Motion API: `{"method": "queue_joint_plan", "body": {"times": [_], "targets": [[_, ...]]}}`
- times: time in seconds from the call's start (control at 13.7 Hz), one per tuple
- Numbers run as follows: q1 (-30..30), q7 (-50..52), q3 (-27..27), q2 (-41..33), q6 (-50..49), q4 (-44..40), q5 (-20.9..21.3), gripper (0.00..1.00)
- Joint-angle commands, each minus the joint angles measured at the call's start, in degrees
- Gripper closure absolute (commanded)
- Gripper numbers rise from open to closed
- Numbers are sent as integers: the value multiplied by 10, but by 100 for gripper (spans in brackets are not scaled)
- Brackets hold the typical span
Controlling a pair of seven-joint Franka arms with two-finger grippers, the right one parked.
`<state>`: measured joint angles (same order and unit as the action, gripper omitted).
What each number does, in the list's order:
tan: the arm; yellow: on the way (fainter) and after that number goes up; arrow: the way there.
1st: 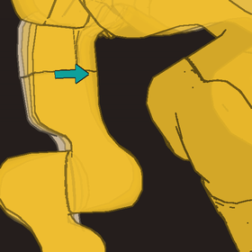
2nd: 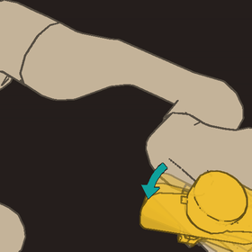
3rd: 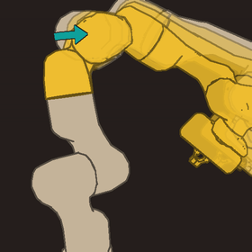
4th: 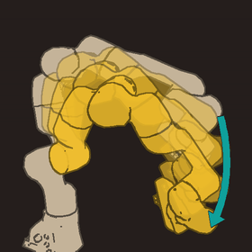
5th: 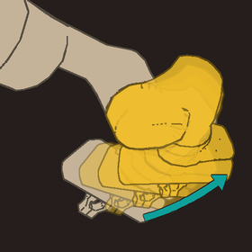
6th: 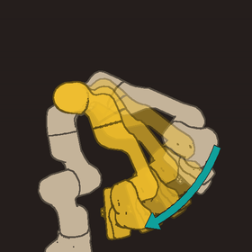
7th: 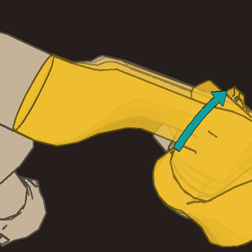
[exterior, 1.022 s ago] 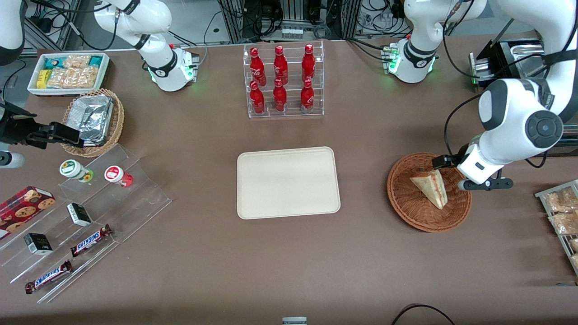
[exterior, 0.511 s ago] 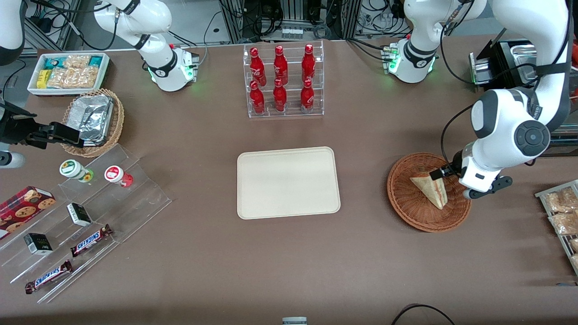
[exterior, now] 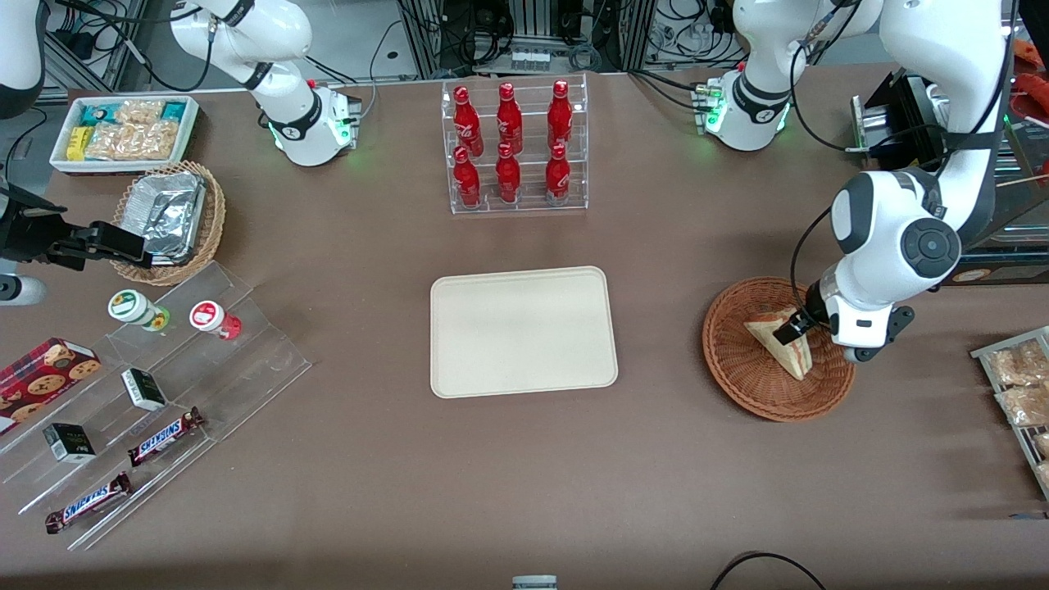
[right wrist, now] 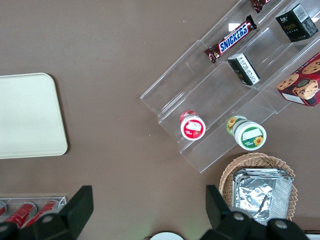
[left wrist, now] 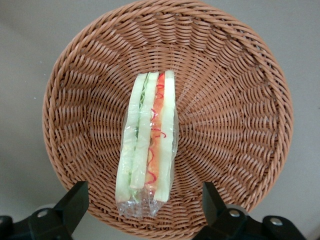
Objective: Place sandwich from basket to tray
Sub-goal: 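Lower the open left gripper around the wrapped sandwich in the basket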
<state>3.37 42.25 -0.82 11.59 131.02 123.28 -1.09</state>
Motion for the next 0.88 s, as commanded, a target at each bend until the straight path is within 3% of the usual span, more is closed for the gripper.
{"method": "queue_joint_plan", "body": {"times": [0.0,0.58,0.66,0.73,0.8], "targets": [[1,17,-1,0,34,22,1,0],[1,17,-1,45,96,32,2,0],[1,18,-1,45,96,32,2,23],[1,18,-1,43,92,33,2,66],[1,17,-1,39,86,34,2,93]]}}
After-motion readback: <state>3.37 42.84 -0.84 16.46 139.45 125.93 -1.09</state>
